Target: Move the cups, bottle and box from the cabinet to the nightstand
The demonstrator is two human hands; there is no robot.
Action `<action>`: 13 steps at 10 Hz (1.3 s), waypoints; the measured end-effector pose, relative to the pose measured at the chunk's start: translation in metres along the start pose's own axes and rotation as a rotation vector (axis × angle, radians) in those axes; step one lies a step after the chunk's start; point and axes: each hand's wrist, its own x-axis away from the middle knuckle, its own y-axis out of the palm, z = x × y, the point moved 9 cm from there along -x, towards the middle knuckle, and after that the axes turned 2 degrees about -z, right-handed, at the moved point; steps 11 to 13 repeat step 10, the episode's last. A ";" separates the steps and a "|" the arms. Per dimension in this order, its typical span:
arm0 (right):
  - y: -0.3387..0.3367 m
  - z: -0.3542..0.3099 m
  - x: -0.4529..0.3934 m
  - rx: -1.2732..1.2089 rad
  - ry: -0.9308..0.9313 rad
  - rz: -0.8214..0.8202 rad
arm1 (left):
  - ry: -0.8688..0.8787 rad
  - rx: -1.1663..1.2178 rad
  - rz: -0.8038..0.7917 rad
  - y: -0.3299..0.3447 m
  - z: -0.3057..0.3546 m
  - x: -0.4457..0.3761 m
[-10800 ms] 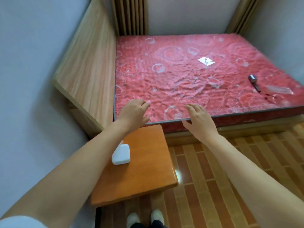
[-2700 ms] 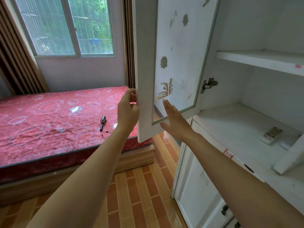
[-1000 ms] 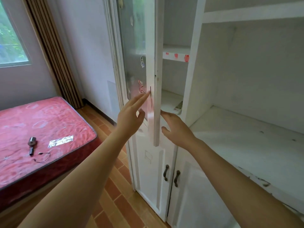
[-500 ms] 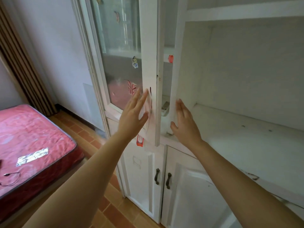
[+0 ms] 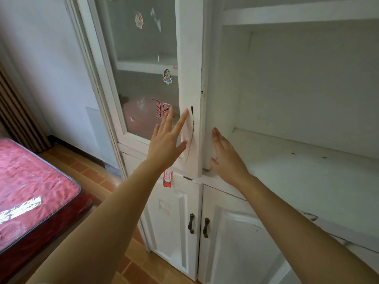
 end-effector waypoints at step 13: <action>-0.036 0.002 0.005 0.090 -0.035 -0.010 | -0.020 -0.161 -0.013 -0.014 0.010 -0.005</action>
